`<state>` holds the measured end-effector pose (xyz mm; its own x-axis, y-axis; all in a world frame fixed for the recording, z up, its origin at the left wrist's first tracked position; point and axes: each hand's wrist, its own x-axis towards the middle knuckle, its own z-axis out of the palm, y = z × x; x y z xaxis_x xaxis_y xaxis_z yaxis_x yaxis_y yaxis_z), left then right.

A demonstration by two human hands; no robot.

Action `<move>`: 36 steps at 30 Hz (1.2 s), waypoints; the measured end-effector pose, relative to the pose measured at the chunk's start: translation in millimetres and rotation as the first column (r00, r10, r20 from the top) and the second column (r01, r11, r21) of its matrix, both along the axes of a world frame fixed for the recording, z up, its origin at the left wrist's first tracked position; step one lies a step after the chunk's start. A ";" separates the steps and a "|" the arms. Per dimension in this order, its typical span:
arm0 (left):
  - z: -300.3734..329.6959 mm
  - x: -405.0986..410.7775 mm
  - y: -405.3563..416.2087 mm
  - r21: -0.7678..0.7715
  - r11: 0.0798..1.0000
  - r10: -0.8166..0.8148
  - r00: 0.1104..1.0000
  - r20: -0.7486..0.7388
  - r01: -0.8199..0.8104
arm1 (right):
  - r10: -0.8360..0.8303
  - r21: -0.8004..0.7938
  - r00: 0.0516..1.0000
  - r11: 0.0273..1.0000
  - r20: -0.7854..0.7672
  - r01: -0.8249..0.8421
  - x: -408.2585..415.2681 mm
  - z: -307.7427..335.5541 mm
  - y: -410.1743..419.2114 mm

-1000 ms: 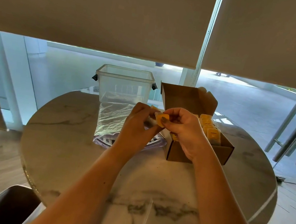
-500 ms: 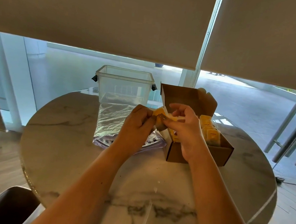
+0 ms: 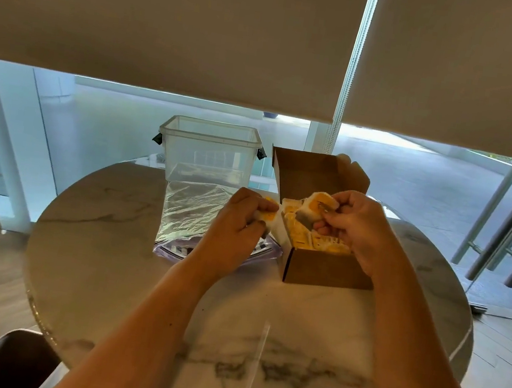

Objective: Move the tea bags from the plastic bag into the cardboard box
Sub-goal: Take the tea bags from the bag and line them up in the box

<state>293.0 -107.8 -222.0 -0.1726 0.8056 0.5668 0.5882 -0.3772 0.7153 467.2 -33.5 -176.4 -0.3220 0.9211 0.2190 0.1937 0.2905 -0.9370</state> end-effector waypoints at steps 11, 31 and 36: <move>-2.3 -0.5 4.1 -0.003 0.999 0.039 0.997 -0.062 -0.040 | -0.277 0.288 0.680 0.952 0.679 0.101 68.7 6.3 49.4; -3.4 -2.0 6.5 -0.003 0.999 0.051 0.996 -0.068 -0.052 | -0.361 0.403 0.601 0.913 0.713 0.070 55.6 -22.8 69.0; -2.9 -1.4 5.9 -0.025 0.999 0.045 0.998 -0.053 -0.046 | -0.303 0.330 0.469 0.944 0.830 0.025 56.8 -18.2 69.9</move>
